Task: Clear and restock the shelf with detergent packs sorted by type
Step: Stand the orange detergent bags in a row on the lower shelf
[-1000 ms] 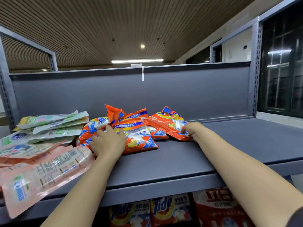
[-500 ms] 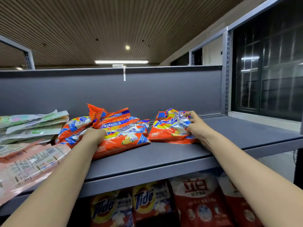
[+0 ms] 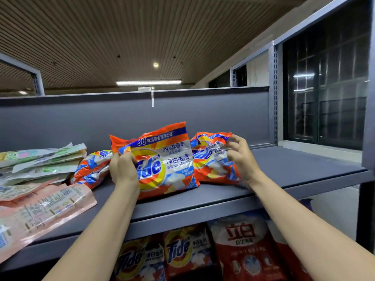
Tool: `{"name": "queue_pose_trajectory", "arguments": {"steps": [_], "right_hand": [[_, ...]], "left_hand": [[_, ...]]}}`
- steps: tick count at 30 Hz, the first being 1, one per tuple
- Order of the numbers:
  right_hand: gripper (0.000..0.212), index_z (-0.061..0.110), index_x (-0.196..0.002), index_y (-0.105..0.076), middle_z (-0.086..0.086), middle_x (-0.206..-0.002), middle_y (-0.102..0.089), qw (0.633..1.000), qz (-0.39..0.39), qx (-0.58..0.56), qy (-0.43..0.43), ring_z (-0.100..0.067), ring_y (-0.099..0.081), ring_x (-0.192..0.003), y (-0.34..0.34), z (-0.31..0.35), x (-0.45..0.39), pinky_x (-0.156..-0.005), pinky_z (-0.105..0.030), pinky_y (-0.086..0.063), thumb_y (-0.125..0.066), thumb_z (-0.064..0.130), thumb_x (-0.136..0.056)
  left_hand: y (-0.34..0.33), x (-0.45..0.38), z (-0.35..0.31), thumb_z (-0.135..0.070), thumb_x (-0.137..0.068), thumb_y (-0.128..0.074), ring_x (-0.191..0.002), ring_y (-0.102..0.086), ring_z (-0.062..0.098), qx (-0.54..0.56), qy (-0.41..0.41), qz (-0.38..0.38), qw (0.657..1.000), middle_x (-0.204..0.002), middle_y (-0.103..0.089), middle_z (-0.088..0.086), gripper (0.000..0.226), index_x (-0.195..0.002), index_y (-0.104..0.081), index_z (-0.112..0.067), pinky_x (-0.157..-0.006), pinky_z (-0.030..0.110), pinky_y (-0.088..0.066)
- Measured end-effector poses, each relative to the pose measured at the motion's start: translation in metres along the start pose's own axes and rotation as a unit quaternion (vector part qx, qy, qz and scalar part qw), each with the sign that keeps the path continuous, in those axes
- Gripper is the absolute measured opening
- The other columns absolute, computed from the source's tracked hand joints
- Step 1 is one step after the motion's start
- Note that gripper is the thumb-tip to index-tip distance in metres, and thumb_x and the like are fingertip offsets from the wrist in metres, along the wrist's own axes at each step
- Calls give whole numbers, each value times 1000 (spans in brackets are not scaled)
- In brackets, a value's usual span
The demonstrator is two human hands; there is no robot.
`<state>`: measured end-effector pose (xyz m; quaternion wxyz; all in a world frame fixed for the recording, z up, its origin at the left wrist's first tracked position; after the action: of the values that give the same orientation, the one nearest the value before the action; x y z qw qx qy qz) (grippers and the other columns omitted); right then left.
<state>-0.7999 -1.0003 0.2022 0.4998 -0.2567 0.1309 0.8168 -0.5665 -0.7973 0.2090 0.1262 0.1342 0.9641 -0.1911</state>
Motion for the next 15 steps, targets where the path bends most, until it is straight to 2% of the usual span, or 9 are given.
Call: {"name": "queue_pose_trajectory", "arguments": {"steps": [1,2,3,5,6,7,9,11,15], "right_hand": [[67,20,-122,-53,4,-103,-69,1000,-13,3,-14,-14,-64,-102,-1,-3,-5,-99,-39,-46,-74,37,-61],[62,27,-113,-60,5,-100,-72,999,-28,30,-26,-14,-65,-101,1,-8,-10,-101,-44,-42,-77,54,-60],[54,28,-104,-65,5,-95,-73,997,-38,56,-29,-14,-66,-98,1,-9,-14,-99,-45,-42,-75,61,-62],[19,22,-91,-69,3,-88,-72,996,-65,53,-39,-16,-66,-87,-2,-2,-16,-88,-40,-48,-70,38,-80],[6,21,-87,-69,1,-84,-71,995,-73,43,-46,-17,-64,-83,-3,3,-17,-82,-36,-50,-65,24,-85],[10,21,-84,-68,2,-81,-69,993,-89,42,-58,-18,-62,-81,-3,4,-21,-79,-33,-49,-60,17,-88],[17,25,-83,-66,2,-82,-67,986,-136,63,-73,-19,-62,-86,0,11,-23,-81,-32,-51,-53,15,-90],[20,27,-79,-62,-1,-92,-67,983,-160,66,-63,-23,-64,-93,-1,19,-27,-84,-37,-53,-50,18,-91],[19,22,-89,-55,3,-85,-57,988,-154,2,15,-9,-54,-73,-12,52,-29,-59,-16,-46,-39,14,-97]], "left_hand": [[0,3,-1,-27,-55,-51,-78,-51,32,13,-18,-4,1000,-62,-50,-2,9,-57,-47,-19,-76,46,-47],[1,8,-2,-35,-55,-52,-88,-55,34,15,-27,-3,1000,-65,-54,-6,14,-60,-50,-22,-90,52,-45],[1,13,-6,-42,-59,-53,-98,-56,33,-2,-42,-2,999,-70,-57,-10,19,-65,-52,-24,-97,55,-40],[4,16,-15,-55,-70,-50,-101,-57,28,-58,-88,-12,994,-77,-58,-13,30,-72,-50,-26,-99,54,-39],[5,16,-20,-59,-74,-47,-97,-59,25,-79,-116,-14,990,-78,-60,-11,34,-74,-49,-25,-97,54,-41],[5,15,-24,-60,-79,-45,-91,-61,24,-89,-144,-15,985,-79,-61,-9,36,-76,-49,-24,-94,52,-45],[6,13,-33,-47,-91,-41,-75,-58,19,-98,-185,-16,978,-73,-58,-4,32,-73,-45,-21,-79,42,-51],[6,12,-44,-33,-99,-39,-61,-42,12,-77,-204,-34,975,-64,-45,-4,37,-64,-35,-20,-61,31,-41],[14,11,-51,-24,-100,-38,-61,-31,13,-37,-168,-125,977,-62,-36,-8,38,-65,-35,-13,-61,25,-26]]}}
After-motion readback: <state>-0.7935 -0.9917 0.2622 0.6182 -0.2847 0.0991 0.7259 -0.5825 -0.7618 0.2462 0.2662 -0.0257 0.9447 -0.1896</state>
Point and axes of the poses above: each hand's wrist, its own x-axis away from the middle knuckle, its own y-axis out of the back of the hand, z = x × y, the point moved 6 cm from there along -x, towards the middle knuckle
